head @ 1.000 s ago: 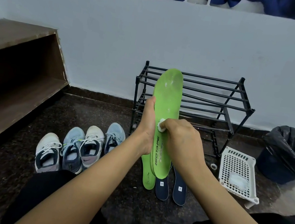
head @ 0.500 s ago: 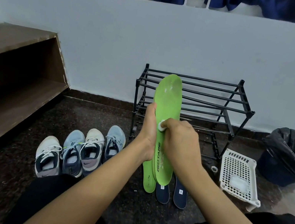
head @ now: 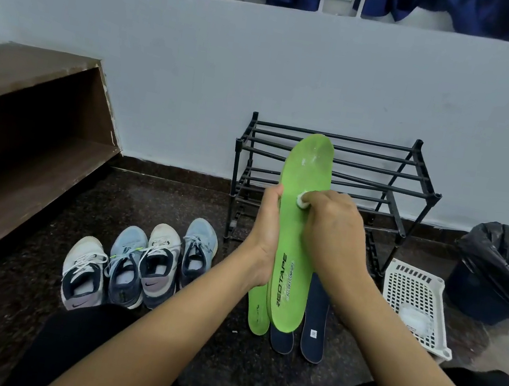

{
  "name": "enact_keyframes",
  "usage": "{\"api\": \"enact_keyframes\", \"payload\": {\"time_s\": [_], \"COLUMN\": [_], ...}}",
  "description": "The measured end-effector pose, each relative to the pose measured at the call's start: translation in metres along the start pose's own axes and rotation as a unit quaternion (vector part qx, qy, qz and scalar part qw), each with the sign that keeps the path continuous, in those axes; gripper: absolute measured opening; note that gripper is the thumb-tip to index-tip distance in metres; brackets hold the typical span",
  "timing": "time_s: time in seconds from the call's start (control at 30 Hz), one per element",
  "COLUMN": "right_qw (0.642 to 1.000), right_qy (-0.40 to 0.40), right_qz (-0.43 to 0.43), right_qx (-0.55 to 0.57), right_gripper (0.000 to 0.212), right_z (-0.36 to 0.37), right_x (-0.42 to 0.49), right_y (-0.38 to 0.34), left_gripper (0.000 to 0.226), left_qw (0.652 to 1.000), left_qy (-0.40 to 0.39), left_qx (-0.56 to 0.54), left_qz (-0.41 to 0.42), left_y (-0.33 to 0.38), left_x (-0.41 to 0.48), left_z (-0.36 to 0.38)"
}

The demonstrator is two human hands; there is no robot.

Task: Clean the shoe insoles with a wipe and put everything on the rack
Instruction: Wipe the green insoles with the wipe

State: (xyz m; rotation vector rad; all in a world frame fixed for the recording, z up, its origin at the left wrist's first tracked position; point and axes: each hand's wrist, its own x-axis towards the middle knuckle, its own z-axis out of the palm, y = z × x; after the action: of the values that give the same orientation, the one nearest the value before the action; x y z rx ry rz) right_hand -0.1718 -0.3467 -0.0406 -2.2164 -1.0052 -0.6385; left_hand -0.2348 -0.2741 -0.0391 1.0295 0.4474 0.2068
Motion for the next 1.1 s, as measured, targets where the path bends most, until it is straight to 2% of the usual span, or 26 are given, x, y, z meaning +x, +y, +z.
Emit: {"api": "enact_keyframes", "payload": {"time_s": [0.3, 0.4, 0.53, 0.67, 0.93, 1.1], "right_qw": [0.998, 0.998, 0.998, 0.997, 0.988, 0.99], "right_qy": [-0.061, -0.055, -0.055, -0.068, -0.154, -0.134], "right_qz": [-0.034, -0.034, -0.012, 0.028, -0.012, 0.032], "right_qx": [0.002, -0.001, -0.014, -0.005, -0.011, -0.026], "right_gripper": [0.021, 0.023, 0.016, 0.021, 0.021, 0.026], "right_z": [0.001, 0.001, -0.006, -0.012, -0.018, -0.022], "right_x": [-0.029, -0.027, -0.014, -0.006, -0.031, -0.019], "right_y": [-0.022, -0.019, -0.012, -0.007, -0.032, -0.022], "left_gripper": [0.045, 0.05, 0.063, 0.061, 0.057, 0.059], "left_qw": [0.998, 0.998, 1.0, 1.0, 0.998, 0.999], "left_qy": [0.053, 0.067, 0.027, 0.008, 0.055, 0.044], "left_qx": [-0.01, -0.001, 0.007, -0.006, -0.023, -0.015], "left_qz": [0.015, 0.014, 0.01, 0.007, 0.014, 0.019], "left_y": [0.01, 0.008, 0.004, 0.003, 0.01, 0.007], "left_x": [0.0, 0.0, 0.0, 0.0, 0.002, 0.002], "left_z": [-0.01, -0.01, -0.003, -0.001, -0.01, -0.005]}}
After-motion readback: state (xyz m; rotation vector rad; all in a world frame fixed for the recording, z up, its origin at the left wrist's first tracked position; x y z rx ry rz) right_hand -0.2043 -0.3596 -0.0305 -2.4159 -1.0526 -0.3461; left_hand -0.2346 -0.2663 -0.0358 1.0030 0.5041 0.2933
